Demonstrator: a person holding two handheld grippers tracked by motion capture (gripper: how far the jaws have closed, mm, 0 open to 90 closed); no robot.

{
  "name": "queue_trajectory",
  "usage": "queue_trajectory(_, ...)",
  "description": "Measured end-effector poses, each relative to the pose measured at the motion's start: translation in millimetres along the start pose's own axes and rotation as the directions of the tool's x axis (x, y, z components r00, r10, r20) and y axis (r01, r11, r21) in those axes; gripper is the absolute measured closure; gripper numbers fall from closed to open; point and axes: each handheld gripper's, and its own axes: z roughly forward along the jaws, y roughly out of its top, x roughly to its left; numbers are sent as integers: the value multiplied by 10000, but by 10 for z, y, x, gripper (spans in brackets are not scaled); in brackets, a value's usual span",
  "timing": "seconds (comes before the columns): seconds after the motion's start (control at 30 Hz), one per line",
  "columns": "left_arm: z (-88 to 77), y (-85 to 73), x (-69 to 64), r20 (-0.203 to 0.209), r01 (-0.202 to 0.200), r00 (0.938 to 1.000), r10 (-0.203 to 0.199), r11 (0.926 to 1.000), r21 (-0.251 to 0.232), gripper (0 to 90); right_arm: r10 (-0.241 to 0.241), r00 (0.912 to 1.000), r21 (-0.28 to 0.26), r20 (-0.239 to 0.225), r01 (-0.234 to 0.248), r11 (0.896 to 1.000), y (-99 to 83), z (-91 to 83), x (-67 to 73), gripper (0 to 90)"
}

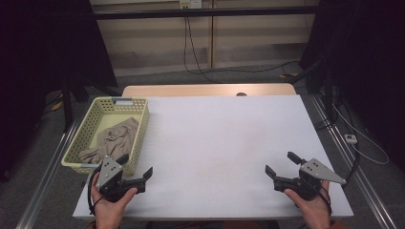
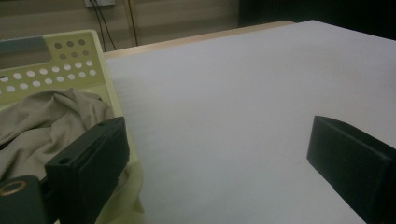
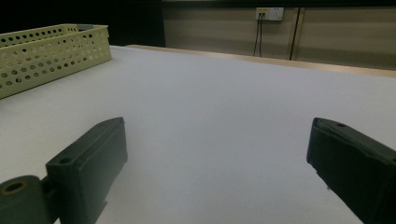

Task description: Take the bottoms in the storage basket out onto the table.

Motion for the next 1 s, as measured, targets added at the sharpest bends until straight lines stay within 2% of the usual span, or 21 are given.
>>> queue_trajectory(0.07, 16, 10, 8, 47, 152, 9999, -152, 9999, 11, 55, 47, 10000, 31, -62, -47, 10000, -1, -6, -3, 53)
queue_trajectory(0.13, 15, 18, 18, 19, 17, 10000, -17, 9999, 104, 54, 21, 10000, 8, -88, -21, 10000, -3, -11, 0, 53)
queue_trajectory(0.23, 19, 58, 46, 224, 383, 9990, -384, 9993, 26, 50, -20, 10000, 14, -85, 20, 10000, -3, -9, 1, 53)
queue_trajectory(0.33, 35, 112, 72, 112, 486, 9988, -486, 9988, -6, 51, -10, 10000, 83, -80, 11, 10000, -7, -2, 7, 52)
queue_trajectory(0.47, 21, 194, 93, -191, 320, 9993, -320, 9995, -47, 48, -4, 10000, 45, -86, 4, 10000, -2, -5, 11, 51)
queue_trajectory(0.57, -24, 251, 119, -243, 221, 9995, -224, 9997, -107, 49, -116, 9999, 78, -96, 117, 9999, -1, -2, 24, 52)
queue_trajectory(0.67, -67, 309, 162, -306, -59, 9995, 54, 9998, -183, 58, -124, 9999, 58, -101, 125, 9999, 0, -7, 27, 53)
queue_trajectory(0.77, -83, 369, 205, -188, 95, 9998, -98, 9998, -200, 148, -44, 9999, 87, -101, 45, 10000, -4, -10, 20, 52)
queue_trajectory(0.87, -79, 420, 256, -342, 278, 9990, -283, 9995, -151, 111, -95, 9998, 148, -175, 97, 9998, -10, 6, 13, 53)
queue_trajectory(1.0, -78, 488, 350, -572, 563, 9968, -559, 9984, 54, 132, -145, 9994, 206, -316, 152, 9997, -12, 21, 18, 53)
